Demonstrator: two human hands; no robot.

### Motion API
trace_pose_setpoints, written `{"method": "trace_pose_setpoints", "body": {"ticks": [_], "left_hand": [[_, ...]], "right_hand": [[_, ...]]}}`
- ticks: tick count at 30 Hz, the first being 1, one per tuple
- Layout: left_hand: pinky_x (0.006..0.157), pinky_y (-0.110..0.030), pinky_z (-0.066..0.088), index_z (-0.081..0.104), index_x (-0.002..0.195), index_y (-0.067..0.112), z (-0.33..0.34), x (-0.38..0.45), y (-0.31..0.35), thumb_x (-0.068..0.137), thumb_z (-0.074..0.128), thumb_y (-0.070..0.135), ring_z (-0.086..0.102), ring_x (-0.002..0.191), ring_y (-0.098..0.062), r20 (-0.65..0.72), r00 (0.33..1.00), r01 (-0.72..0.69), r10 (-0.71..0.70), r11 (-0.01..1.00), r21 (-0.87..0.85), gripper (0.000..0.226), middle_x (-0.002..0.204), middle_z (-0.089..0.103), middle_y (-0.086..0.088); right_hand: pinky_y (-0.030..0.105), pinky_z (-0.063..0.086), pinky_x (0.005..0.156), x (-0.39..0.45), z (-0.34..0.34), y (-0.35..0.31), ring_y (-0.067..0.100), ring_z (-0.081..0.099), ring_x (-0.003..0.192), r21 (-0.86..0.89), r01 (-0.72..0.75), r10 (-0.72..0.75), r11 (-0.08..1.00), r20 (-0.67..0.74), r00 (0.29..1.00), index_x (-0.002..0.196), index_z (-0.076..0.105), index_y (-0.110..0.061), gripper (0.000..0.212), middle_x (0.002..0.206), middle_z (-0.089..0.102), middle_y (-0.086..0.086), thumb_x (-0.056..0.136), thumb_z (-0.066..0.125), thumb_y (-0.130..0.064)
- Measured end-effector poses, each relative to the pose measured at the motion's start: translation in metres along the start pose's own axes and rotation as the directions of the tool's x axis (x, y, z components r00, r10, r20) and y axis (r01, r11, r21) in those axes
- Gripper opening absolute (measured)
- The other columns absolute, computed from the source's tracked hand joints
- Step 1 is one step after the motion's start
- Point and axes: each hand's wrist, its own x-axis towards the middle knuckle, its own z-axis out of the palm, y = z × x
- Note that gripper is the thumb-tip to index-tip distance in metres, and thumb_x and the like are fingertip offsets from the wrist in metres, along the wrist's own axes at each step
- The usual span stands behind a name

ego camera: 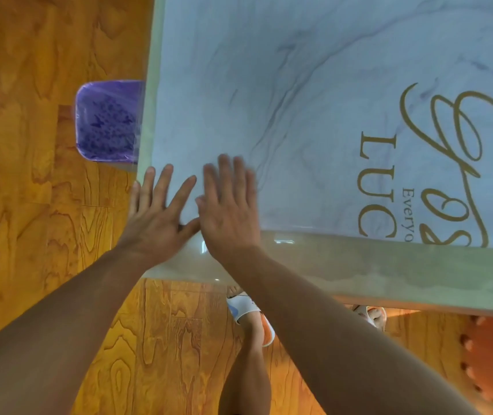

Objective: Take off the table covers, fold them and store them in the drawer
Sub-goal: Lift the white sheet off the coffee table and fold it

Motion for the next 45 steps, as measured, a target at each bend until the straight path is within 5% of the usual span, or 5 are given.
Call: {"method": "trace_pose_setpoints", "body": {"ticks": [15, 21, 27, 33, 45], "left_hand": [[0.117, -0.041, -0.026, -0.001, 0.162, 0.037, -0.002, -0.005, 0.002, 0.093, 0.013, 0.079, -0.021, 0.154, -0.032, -0.041, 0.999, -0.011, 0.012, 1.0, 0.029, 0.082, 0.169, -0.017, -0.005], [0.122, -0.057, 0.017, 0.008, 0.156, 0.044, -0.024, -0.017, 0.027, 0.091, 0.039, 0.077, 0.002, 0.152, -0.039, -0.003, 0.979, 0.201, -0.202, 0.975, -0.092, 0.079, 0.167, -0.003, -0.007], [0.1, -0.048, 0.047, 0.03, 0.149, 0.024, -0.046, -0.022, 0.05, 0.073, 0.088, 0.041, 0.043, 0.129, -0.037, 0.257, 0.687, 0.646, -0.68, 0.408, -0.645, 0.097, 0.143, 0.034, -0.015], [0.077, -0.034, 0.06, 0.068, 0.117, 0.012, -0.066, -0.001, 0.031, 0.085, 0.082, 0.021, 0.071, 0.101, -0.021, 0.62, 0.651, 0.318, -0.438, -0.584, -0.747, 0.036, 0.112, 0.075, -0.007], [0.101, -0.045, 0.055, 0.063, 0.127, 0.008, -0.035, -0.01, 0.213, 0.094, 0.069, 0.009, 0.072, 0.108, -0.026, 0.717, 0.682, 0.335, -0.143, -0.811, -0.48, 0.033, 0.116, 0.075, -0.012]], "right_hand": [[0.053, 0.001, 0.125, -0.091, -0.067, 0.259, 0.024, -0.021, 0.152, -0.263, -0.308, 0.356, 0.914, 0.16, 0.921, 0.161, -0.003, -0.023, 0.067, 0.167, -0.016, 0.003, 0.104, 0.01, -0.056], [0.052, -0.006, 0.124, -0.089, -0.067, 0.265, 0.026, -0.024, 0.151, -0.243, -0.261, 0.313, 0.934, 0.211, 0.926, 0.16, -0.009, -0.026, 0.069, 0.167, -0.019, 0.003, 0.103, 0.006, -0.06], [0.051, -0.005, 0.123, -0.087, -0.085, 0.286, 0.028, -0.029, 0.149, -0.25, -0.109, 0.201, 0.962, 0.38, 0.903, 0.155, -0.024, -0.03, 0.08, 0.162, -0.033, 0.003, 0.097, 0.011, -0.073], [0.051, 0.0, 0.121, -0.092, -0.081, 0.293, 0.031, -0.02, 0.152, -0.328, -0.052, 0.169, 0.943, 0.339, 0.926, 0.157, -0.017, -0.025, 0.08, 0.165, -0.023, 0.007, 0.098, 0.009, -0.071], [0.052, -0.001, 0.122, -0.094, -0.074, 0.298, 0.026, -0.021, 0.153, -0.268, -0.081, 0.161, 0.96, 0.294, 0.942, 0.158, -0.014, -0.03, 0.077, 0.166, -0.021, 0.001, 0.099, 0.015, -0.071]]}}
